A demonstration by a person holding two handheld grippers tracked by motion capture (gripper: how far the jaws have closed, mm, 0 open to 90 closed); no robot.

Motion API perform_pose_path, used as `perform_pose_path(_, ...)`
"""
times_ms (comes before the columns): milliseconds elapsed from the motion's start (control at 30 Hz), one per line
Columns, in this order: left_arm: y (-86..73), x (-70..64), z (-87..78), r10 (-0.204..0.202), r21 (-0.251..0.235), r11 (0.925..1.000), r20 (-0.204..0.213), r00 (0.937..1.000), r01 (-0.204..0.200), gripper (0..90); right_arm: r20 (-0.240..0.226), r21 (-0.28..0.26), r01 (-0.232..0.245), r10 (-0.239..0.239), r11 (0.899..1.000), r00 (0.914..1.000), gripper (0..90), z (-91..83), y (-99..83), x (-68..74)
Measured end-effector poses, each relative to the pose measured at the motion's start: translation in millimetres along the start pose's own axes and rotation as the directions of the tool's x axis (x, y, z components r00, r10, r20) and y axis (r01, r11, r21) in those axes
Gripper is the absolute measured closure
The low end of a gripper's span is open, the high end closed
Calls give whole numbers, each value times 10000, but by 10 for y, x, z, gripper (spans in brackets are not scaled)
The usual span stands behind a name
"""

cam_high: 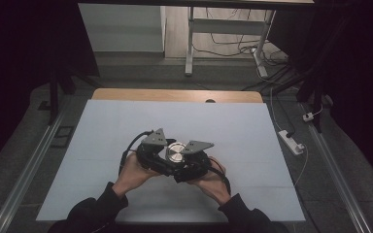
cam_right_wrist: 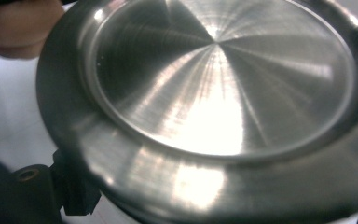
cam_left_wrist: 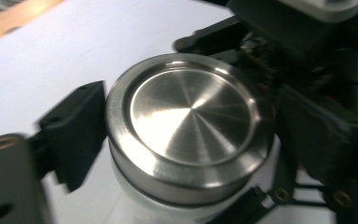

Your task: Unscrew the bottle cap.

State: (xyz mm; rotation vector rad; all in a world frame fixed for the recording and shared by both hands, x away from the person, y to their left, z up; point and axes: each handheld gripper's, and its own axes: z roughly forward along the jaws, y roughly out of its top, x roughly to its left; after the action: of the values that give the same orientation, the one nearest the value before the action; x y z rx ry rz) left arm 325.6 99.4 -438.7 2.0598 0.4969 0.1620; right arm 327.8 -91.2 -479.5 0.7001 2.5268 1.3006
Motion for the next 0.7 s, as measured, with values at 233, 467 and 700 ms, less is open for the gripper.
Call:
perform_pose_path(233, 16, 61, -266, 1372, 322, 9895, 982, 9857, -1409, 31, -1073, 35, 659, -652, 9978, 9921, 146, -31, -4, 2)
perform_pose_path(467, -52, 44, -221, 2288, 667, 9667, 2075, 9511, -2471, 134, -2358, 46, 1559, -1504, 9878, 9601, 147, -15, 10, 143)
perform_pose_path(700, -52, 10, -133, 1659, 418, 9840, 1349, 9769, -1729, 206, -1725, 144, 1290, -1247, 9915, 9771, 147, -8, 16, 118)
